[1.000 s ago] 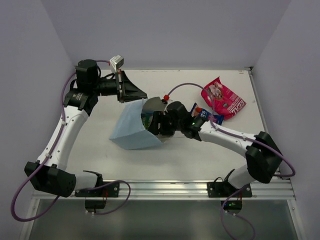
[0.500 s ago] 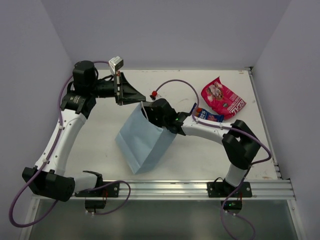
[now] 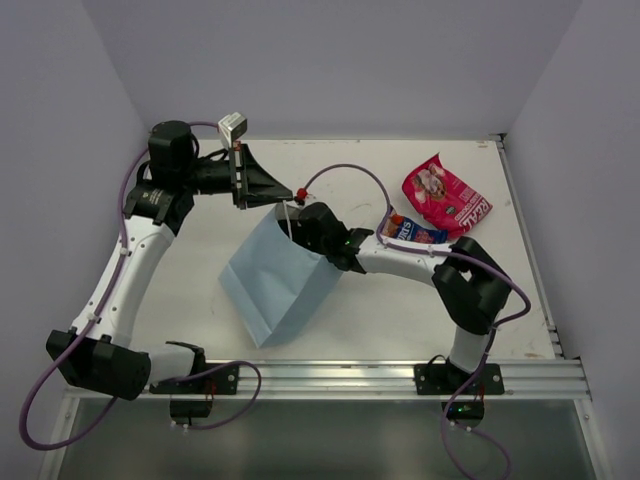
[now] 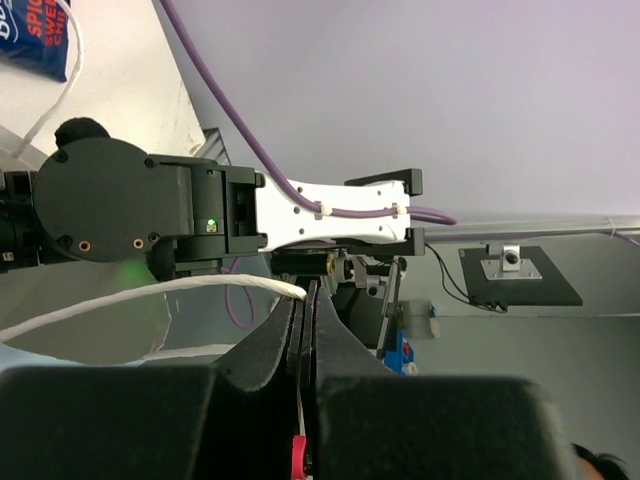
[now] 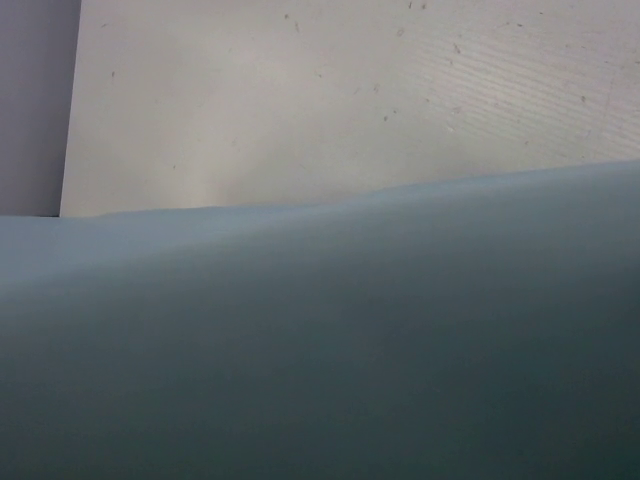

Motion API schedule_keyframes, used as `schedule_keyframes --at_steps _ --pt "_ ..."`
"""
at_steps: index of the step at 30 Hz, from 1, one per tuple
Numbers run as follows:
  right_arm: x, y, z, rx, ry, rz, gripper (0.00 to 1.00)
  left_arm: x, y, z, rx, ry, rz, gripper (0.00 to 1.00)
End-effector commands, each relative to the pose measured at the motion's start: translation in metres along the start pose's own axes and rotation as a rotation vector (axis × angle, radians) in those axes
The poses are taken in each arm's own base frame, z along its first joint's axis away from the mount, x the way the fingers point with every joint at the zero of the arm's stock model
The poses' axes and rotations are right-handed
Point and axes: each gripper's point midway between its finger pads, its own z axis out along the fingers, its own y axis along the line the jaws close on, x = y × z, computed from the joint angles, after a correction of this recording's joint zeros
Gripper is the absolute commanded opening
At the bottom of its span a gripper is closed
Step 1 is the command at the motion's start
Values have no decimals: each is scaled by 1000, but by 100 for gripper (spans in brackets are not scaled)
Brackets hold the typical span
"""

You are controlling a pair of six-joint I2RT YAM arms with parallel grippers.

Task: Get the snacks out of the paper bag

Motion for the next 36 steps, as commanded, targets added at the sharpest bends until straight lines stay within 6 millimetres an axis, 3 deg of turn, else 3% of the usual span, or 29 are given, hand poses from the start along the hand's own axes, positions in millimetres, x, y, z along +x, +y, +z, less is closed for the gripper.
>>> schedule_keyframes --at_steps 1,7,10,11,14,16,20,26,31,36 --pt "14 2 8 -10 38 -45 69 -1 -12 -3 30 -9 61 0" --pt "21 12 25 -15 51 -51 61 -4 -16 -2 40 -3 56 0" --pt "22 10 30 -5 46 -42 49 -4 -19 -2 43 -3 59 0" --pt "21 9 31 0 39 -43 40 -3 -19 -3 44 -2 62 0" --pt "12 13 30 3 20 -53 34 1 -17 -4 43 2 56 0" --pt "10 13 26 14 24 -59 24 3 -12 -4 37 5 45 0" --pt "-5 20 11 23 -7 -96 7 6 -3 -4 7 3 46 0" --pt "-31 23 -31 42 -46 -113 5 12 33 -4 -112 -2 18 0" --pt "-48 2 -66 80 -62 -98 4 9 35 -5 -125 -25 48 0" --pt "-58 -14 -82 91 -53 -96 5 10 35 -6 -117 -50 60 0"
